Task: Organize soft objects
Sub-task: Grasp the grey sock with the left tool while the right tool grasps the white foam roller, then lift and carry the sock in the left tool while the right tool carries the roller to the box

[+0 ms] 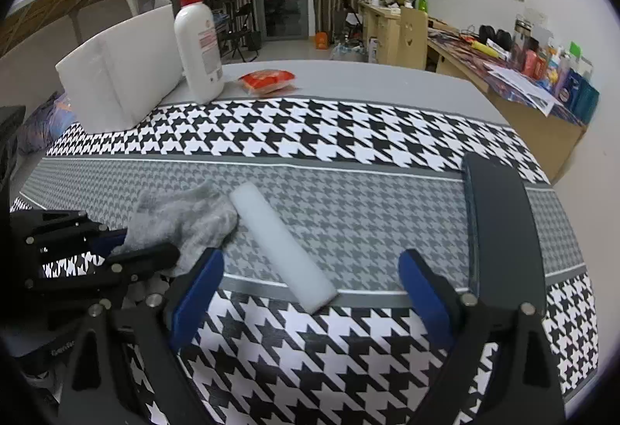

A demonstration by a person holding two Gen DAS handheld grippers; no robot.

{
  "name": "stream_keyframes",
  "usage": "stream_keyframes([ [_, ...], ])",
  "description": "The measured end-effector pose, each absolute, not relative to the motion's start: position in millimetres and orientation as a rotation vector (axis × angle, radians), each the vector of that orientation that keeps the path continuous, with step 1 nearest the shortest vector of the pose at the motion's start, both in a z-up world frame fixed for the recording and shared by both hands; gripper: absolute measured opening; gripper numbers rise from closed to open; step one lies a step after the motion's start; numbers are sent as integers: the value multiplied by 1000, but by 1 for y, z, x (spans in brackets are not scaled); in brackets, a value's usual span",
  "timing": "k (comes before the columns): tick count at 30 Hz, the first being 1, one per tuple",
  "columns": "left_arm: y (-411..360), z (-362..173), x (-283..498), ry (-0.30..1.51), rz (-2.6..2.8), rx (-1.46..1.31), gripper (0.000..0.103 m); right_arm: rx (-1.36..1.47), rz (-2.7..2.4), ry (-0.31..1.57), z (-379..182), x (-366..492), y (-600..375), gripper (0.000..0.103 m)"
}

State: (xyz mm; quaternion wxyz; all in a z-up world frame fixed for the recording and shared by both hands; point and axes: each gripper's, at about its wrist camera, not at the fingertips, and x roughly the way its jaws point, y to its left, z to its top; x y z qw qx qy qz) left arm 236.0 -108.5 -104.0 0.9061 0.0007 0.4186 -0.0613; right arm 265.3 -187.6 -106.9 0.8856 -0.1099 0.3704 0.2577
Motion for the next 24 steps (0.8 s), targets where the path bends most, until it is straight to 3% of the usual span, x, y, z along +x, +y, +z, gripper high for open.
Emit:
stream_keyframes([
  [5, -97, -100, 234, 856, -102, -21, 17, -280, 554, 795, -112, 267, -175, 68],
  [15, -88, -92, 228, 839, -93, -33, 17, -343, 594, 825, -124, 272, -163, 54],
  [24, -82, -82, 220, 820, -94, -39, 17, -340, 617, 848, -121, 278, -167, 28],
])
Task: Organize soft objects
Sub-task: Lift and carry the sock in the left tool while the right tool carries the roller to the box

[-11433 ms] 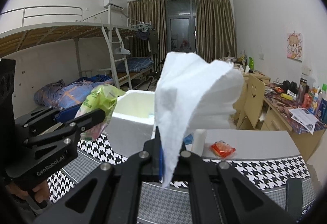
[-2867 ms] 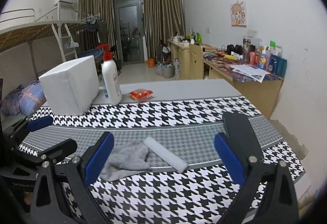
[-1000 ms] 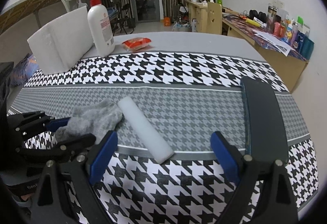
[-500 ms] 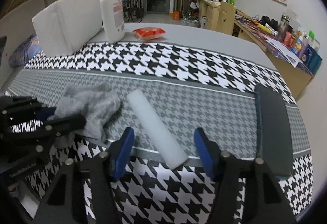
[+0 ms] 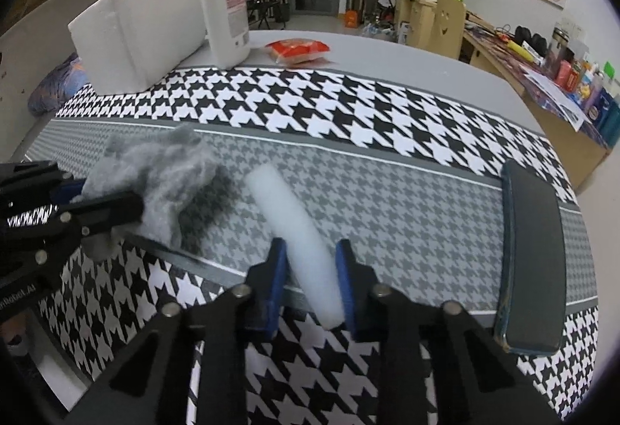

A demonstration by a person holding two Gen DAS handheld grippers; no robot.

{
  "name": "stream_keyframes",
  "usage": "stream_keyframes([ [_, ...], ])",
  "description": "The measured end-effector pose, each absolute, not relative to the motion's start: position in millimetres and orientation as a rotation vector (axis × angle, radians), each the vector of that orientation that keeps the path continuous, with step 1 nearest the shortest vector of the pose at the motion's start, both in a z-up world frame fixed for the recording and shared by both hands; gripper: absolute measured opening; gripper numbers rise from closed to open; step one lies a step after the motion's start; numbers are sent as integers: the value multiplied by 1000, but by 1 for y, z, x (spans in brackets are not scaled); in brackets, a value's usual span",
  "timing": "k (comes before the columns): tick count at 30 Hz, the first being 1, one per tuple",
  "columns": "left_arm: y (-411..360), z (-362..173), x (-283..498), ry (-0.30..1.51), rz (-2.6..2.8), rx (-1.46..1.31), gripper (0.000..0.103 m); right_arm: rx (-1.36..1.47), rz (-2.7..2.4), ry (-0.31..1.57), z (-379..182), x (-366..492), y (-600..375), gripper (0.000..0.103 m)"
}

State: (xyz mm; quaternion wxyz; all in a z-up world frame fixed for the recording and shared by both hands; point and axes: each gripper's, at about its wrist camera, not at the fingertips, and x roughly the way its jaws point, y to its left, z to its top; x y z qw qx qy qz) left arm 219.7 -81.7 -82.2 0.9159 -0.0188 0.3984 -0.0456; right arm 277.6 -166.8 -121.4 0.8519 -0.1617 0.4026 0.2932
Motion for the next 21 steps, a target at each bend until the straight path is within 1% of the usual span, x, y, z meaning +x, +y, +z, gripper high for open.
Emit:
stream_keyframes([
  [5, -78, -77, 214, 805, -84, -38, 17, -334, 598, 840, -117, 273, -167, 19],
  [21, -59, -41, 184, 692, -40, -20, 17, -184, 635, 712, -74, 235, -165, 18],
])
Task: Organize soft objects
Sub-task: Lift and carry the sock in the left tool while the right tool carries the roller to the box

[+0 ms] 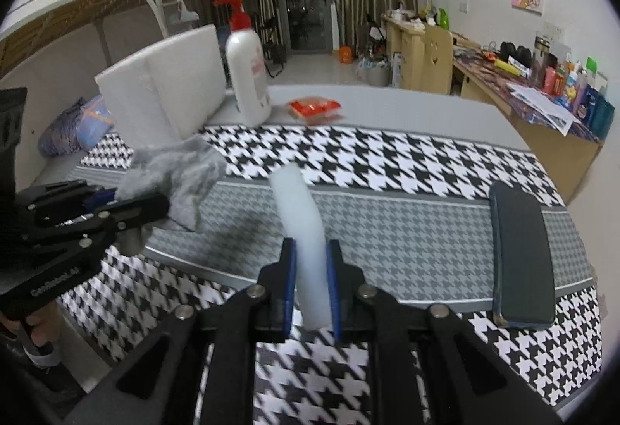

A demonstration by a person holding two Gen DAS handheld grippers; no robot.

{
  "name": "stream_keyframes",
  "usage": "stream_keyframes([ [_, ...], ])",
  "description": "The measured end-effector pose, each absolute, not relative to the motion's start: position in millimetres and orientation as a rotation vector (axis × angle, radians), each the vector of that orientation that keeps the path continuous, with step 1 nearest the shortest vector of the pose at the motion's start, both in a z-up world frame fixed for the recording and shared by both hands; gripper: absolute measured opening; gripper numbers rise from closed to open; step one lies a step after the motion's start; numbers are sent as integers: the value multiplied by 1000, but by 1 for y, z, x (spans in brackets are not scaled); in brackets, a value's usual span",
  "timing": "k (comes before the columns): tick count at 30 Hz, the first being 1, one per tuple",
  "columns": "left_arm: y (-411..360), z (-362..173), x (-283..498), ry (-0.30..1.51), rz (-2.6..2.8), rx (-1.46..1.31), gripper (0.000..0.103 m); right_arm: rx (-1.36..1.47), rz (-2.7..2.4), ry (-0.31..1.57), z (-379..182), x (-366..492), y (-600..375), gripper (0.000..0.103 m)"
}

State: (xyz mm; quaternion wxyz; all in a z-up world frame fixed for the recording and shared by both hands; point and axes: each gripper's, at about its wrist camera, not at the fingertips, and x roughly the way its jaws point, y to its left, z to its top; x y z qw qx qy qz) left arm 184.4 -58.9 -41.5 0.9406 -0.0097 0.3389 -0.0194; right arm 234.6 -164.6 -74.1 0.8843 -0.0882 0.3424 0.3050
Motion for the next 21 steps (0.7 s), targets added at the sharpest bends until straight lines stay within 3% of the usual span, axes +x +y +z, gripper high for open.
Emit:
stream_keyframes([
  [21, -19, 5, 150, 552, 23, 4, 17, -112, 638, 532, -22, 207, -142, 18],
])
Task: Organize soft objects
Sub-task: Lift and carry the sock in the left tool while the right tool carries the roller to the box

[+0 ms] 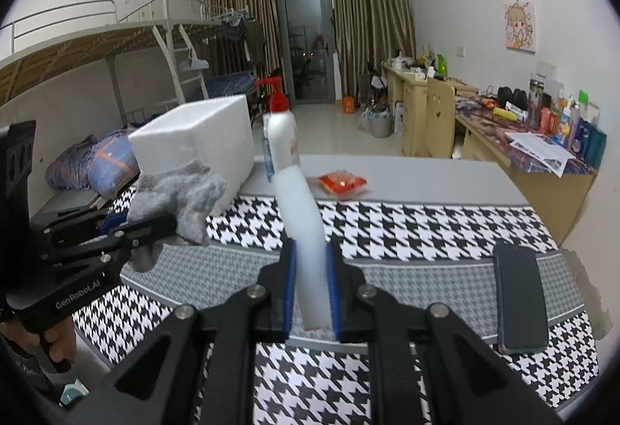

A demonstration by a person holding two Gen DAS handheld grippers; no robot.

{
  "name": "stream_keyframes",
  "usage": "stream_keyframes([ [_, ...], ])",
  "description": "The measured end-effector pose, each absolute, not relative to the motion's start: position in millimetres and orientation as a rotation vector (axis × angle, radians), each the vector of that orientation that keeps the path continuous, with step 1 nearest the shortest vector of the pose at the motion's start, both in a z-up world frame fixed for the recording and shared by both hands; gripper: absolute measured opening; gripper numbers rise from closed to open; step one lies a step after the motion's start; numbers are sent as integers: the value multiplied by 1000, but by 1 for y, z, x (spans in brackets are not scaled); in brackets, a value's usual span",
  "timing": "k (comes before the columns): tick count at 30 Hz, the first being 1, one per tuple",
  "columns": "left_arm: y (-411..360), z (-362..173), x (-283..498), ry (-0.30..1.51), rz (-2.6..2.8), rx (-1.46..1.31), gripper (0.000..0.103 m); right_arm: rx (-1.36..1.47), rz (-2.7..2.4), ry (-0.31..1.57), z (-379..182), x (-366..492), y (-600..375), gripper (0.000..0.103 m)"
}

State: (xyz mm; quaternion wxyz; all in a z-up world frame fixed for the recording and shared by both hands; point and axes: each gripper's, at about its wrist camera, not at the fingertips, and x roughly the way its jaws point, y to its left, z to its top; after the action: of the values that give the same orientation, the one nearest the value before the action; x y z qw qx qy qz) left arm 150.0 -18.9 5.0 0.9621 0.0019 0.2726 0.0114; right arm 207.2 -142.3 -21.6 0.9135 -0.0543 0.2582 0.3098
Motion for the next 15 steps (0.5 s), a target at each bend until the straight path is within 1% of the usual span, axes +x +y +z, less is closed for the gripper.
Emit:
stream_keyframes([
  [15, 4, 26, 147, 513, 14, -20, 17, -114, 664, 455, 4, 201, -114, 19],
])
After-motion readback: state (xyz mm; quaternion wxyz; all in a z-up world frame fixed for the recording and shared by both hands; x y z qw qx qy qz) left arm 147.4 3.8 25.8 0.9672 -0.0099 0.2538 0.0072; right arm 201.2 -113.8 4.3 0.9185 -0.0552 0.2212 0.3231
